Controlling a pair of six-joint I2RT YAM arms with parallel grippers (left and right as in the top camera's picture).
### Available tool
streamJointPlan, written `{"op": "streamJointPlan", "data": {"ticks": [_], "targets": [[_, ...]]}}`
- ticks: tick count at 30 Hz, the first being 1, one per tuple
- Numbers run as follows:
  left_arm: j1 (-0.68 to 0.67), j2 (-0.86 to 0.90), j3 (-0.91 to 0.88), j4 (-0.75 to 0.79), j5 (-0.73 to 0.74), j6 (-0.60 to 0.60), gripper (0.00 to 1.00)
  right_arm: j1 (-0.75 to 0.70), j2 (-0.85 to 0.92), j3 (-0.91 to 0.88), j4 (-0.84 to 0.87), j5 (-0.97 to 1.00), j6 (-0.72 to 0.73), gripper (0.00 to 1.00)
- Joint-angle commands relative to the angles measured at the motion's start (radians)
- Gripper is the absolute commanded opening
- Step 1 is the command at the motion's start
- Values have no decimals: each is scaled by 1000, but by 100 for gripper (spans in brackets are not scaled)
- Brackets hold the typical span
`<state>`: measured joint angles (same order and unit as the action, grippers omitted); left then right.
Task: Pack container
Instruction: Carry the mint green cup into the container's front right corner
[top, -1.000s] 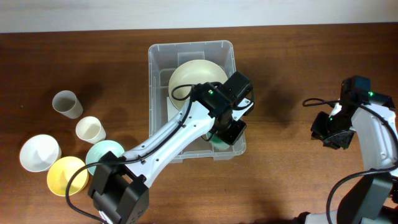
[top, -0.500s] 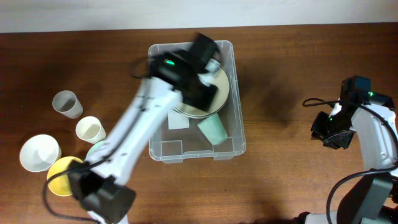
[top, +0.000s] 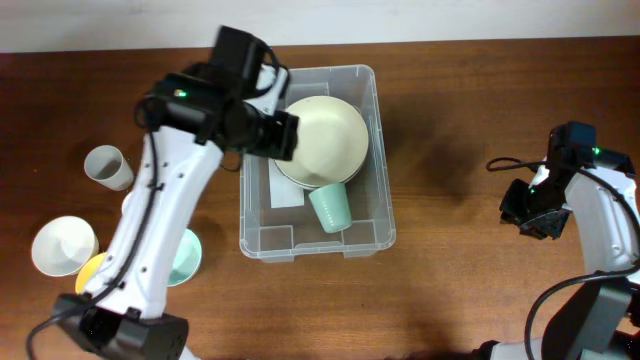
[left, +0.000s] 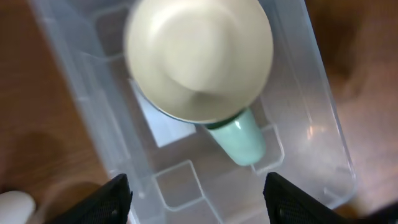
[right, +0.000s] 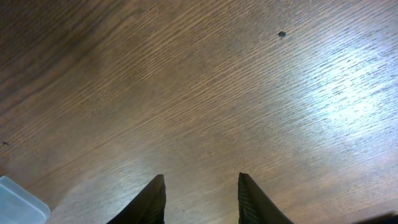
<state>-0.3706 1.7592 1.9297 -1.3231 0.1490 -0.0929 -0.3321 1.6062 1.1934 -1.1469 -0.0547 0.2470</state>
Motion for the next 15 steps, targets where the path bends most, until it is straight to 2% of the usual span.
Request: {"op": "streamJointPlan", "data": {"ticks": [1, 4, 13, 15], "targets": [[-58, 69, -51, 1, 78, 124, 70, 6, -10, -2, 0, -13, -6, 34], [-75, 126, -64, 0, 103, 196, 71, 6, -10, -2, 0, -13, -6, 33], [-75, 273, -66, -13, 130, 249, 71, 6, -10, -2, 0, -13, -6, 33], [-75, 299, -66, -7, 193, 298, 71, 5, -10, -2, 0, -13, -6, 33]]}}
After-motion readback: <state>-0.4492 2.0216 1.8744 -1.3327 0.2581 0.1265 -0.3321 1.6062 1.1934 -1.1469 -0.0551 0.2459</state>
